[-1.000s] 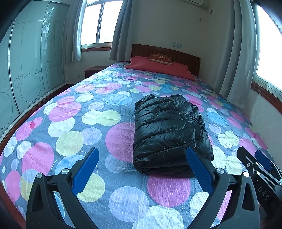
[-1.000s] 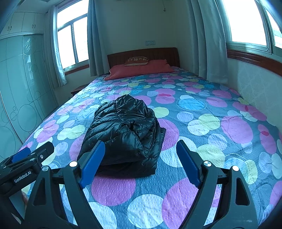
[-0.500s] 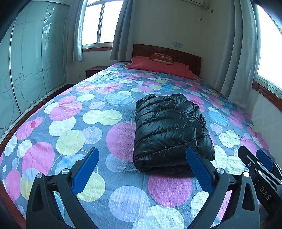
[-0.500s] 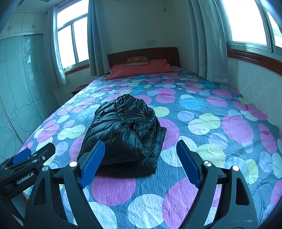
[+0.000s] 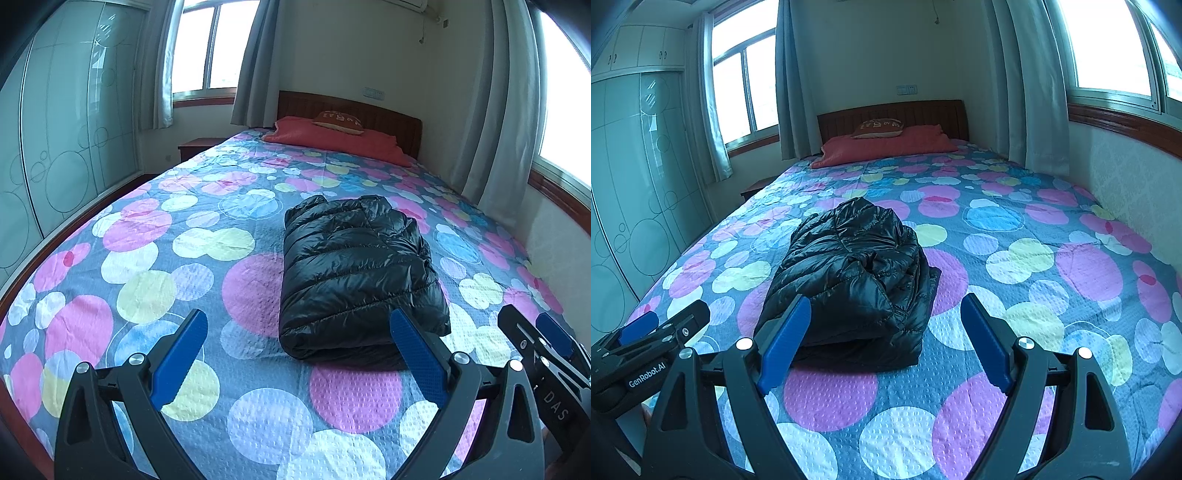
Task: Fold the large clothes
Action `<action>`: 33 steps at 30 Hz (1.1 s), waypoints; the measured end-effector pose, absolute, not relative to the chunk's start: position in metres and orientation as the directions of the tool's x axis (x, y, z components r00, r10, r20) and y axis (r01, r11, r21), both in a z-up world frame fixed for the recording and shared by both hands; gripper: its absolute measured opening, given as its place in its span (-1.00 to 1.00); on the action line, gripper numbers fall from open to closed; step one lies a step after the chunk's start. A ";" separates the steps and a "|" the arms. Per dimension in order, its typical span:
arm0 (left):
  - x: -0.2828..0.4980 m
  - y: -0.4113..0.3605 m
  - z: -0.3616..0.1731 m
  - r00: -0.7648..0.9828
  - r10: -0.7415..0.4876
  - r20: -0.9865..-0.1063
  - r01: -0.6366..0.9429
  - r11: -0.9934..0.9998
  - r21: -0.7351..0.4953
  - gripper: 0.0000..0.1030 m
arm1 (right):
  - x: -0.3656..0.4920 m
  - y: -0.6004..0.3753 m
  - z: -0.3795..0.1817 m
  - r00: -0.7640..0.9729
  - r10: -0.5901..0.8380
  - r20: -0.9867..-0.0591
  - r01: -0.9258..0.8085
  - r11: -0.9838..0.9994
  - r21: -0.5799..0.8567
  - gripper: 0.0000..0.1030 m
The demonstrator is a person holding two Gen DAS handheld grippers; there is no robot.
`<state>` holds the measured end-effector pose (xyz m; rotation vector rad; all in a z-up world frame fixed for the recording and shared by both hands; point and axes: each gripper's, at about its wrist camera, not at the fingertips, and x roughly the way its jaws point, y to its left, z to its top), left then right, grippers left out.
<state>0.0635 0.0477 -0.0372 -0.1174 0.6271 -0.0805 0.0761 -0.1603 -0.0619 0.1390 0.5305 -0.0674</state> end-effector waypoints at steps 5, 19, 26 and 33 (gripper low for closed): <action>0.063 0.048 -0.038 0.807 -0.107 -0.581 0.037 0.991 -0.131 0.92 | 0.075 -0.161 -0.062 0.861 -0.029 -0.508 0.100 0.988 0.114 0.62; 0.063 0.044 -0.041 0.808 -0.088 -0.583 0.029 0.994 -0.110 0.92 | 0.077 -0.157 -0.067 0.858 -0.027 -0.514 0.097 0.989 0.112 0.63; 0.066 0.038 -0.041 0.809 -0.048 -0.586 0.010 0.998 -0.069 0.92 | 0.078 -0.157 -0.070 0.855 -0.022 -0.519 0.094 0.989 0.112 0.64; 0.070 0.030 -0.041 0.820 -0.045 -0.571 0.026 0.999 -0.042 0.92 | 0.081 -0.160 -0.075 0.849 -0.021 -0.528 0.093 0.989 0.111 0.64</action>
